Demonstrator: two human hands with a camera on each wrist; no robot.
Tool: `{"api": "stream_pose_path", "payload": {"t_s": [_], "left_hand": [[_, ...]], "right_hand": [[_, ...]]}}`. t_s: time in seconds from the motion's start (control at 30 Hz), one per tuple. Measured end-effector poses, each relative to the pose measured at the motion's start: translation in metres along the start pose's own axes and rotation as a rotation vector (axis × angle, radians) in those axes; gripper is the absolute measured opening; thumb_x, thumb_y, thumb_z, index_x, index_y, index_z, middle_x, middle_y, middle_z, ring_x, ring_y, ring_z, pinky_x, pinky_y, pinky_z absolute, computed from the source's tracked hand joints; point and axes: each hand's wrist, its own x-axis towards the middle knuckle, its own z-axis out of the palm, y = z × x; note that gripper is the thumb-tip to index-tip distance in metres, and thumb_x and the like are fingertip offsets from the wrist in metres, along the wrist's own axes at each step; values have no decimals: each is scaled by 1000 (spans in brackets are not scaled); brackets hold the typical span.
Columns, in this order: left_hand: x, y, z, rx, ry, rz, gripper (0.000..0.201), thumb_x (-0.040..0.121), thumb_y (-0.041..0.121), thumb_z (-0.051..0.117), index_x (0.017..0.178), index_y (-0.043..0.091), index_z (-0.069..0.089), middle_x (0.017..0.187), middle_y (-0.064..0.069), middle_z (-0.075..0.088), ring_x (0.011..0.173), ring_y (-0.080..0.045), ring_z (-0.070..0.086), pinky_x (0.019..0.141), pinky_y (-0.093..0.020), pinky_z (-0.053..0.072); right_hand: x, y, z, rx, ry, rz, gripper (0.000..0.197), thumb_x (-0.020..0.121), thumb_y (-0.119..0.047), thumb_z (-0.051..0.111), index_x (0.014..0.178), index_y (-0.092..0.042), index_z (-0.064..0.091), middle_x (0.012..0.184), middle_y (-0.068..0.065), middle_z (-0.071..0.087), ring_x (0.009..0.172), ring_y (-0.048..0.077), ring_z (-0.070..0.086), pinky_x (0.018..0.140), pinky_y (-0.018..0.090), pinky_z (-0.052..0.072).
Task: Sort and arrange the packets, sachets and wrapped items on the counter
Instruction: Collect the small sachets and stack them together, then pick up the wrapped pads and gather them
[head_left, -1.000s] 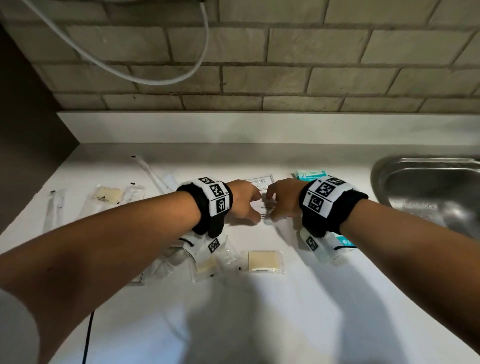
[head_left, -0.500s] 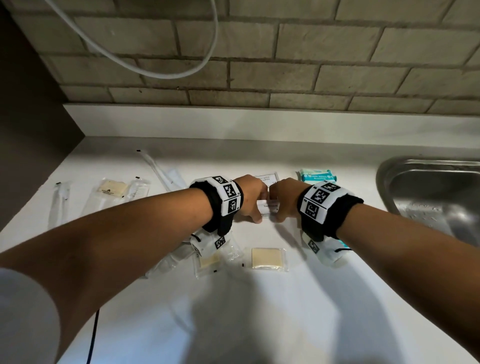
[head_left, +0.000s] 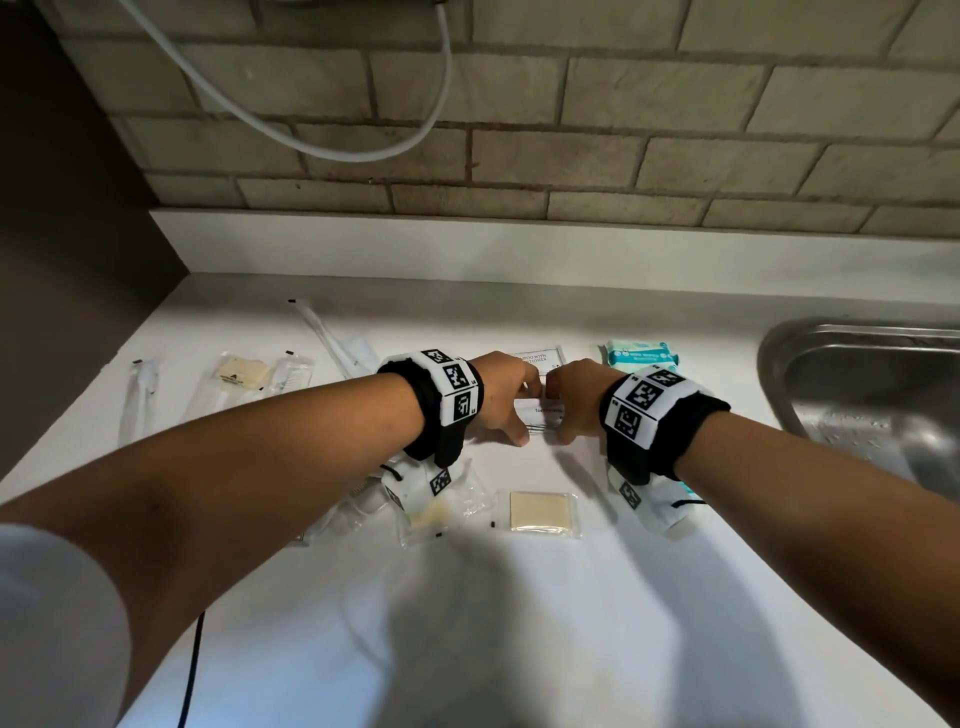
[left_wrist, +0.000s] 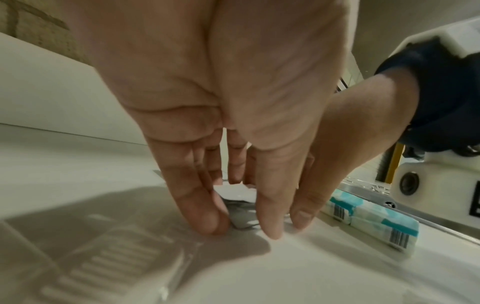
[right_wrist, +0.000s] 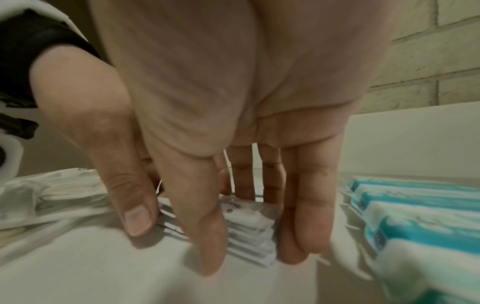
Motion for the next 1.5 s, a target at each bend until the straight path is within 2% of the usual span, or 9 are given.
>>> {"api": "stream_pose_path", "payload": {"t_s": [0.17,0.3,0.43,0.6,0.77,0.87,1.0,1.23,1.5], "left_hand": [[-22,-1,-19,-49,91,50,60,79,30,77,132,18,51,123,1,56,102,-16,57,81,-22,42],[-64,-16,-31,-110,198,131,27,88,23,64,115,19,63,107,7,59,88,-17,62,72,-20,41],[-107,-38,-8,4,58,93,17,87,22,57,95,31,69,91,16,65,83,-8,63,76,-23,50],[-138,-50,38,124,-23,44,43,72,19,54,108,39,62,102,19,56,99,-5,58,83,-21,48],[-140,-42,48,199,61,122,60,77,-1,43,129,25,56,119,2,54,111,-20,48,94,-29,43],[-137,-32,46,314,34,161,51,79,2,49,127,17,59,111,-4,52,107,-25,45,90,-32,43],[-129,-26,39,432,-23,144,42,80,12,55,121,19,62,111,-2,54,108,-25,43,89,-37,46],[-130,-32,35,466,16,-38,48,81,44,68,125,28,55,121,0,49,115,-27,39,86,-31,32],[-122,-43,33,352,163,26,40,67,58,71,93,33,54,107,6,53,107,-22,37,94,-39,32]], "right_hand": [[-19,-6,-10,10,52,1,67,77,-31,76,136,-16,47,129,6,52,113,28,59,93,39,51],[-49,-26,-13,-19,115,-161,62,83,-37,66,138,-22,42,130,4,50,113,26,58,88,36,50],[-75,-52,3,-45,-10,-265,51,82,-39,63,128,-22,49,125,-1,57,111,23,57,93,36,49],[-85,-72,29,-125,-49,-223,40,83,-21,59,122,-12,58,117,7,63,110,28,62,93,38,53],[-91,-74,37,-73,-19,-174,30,83,-21,60,111,-11,64,107,7,66,103,26,65,88,35,55],[-92,-73,38,-76,-22,-128,9,82,-24,57,87,-17,56,85,-2,59,96,25,65,85,36,56],[-95,-70,40,-73,-54,-72,16,72,-27,60,70,-25,45,71,-9,50,82,20,62,78,35,58],[-104,-73,39,38,17,-65,56,73,-24,75,122,-11,54,118,7,60,107,27,60,85,34,53],[-112,-80,33,157,220,-172,57,76,-28,71,128,-20,49,120,4,48,104,26,58,77,31,46]]}}
